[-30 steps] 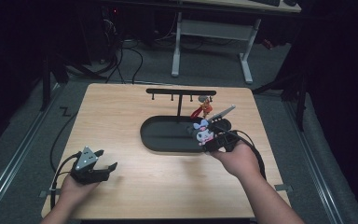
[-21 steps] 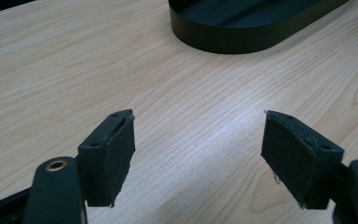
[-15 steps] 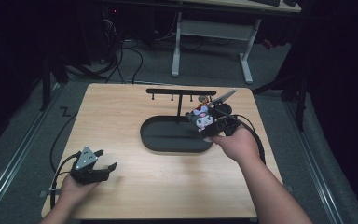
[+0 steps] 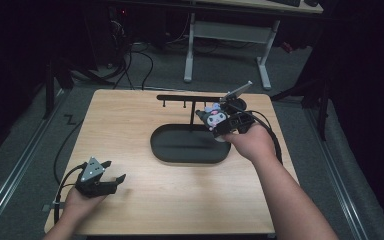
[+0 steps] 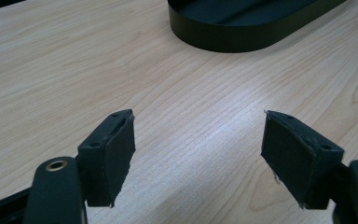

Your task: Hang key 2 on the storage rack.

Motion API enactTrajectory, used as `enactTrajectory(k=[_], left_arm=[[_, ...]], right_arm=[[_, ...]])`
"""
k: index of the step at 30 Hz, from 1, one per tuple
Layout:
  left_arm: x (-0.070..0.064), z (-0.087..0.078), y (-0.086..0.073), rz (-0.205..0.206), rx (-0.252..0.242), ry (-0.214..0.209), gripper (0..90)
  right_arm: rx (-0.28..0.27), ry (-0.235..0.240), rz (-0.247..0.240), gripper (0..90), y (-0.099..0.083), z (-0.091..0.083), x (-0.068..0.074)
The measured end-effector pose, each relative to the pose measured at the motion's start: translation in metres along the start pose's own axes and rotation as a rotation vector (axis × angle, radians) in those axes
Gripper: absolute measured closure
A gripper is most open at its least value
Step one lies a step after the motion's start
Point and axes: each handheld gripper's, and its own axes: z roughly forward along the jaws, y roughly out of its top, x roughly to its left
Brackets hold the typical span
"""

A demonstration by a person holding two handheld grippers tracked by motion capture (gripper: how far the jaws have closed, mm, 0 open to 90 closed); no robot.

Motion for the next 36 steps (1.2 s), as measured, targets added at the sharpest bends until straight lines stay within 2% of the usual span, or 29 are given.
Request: enactTrajectory(k=[8,9,16,19,21,28,36], left_arm=[[0.000,-0.001,0.000,0.000,-0.002,0.000,26.0],[0.001,-0.001,0.000,0.000,-0.001,0.000,26.0],[0.001,-0.001,0.000,0.000,0.000,0.000,26.0],[0.001,-0.001,0.000,0.000,0.000,0.001,26.0],[0.001,-0.001,0.000,0.002,0.001,0.000,26.1],[0.001,-0.001,0.000,0.001,0.002,-0.001,26.2],[0.000,0.000,0.000,0.005,0.004,-0.001,26.4]], right_arm=[[-0.014,-0.002,-0.014,48.9,0.012,-0.001,0.007],[-0.015,-0.020,-0.022,48.9,0.015,-0.002,0.008],[-0.033,-0.023,-0.009,48.9,0.024,-0.003,0.007],[-0.060,-0.036,-0.007,48.9,0.028,-0.005,0.006],[-0.061,-0.026,-0.011,48.9,0.030,-0.004,0.006],[-0.055,-0.045,-0.004,48.9,0.033,-0.001,0.005],[-0.037,-0.053,0.019,48.8,0.024,0.010,-0.005]])
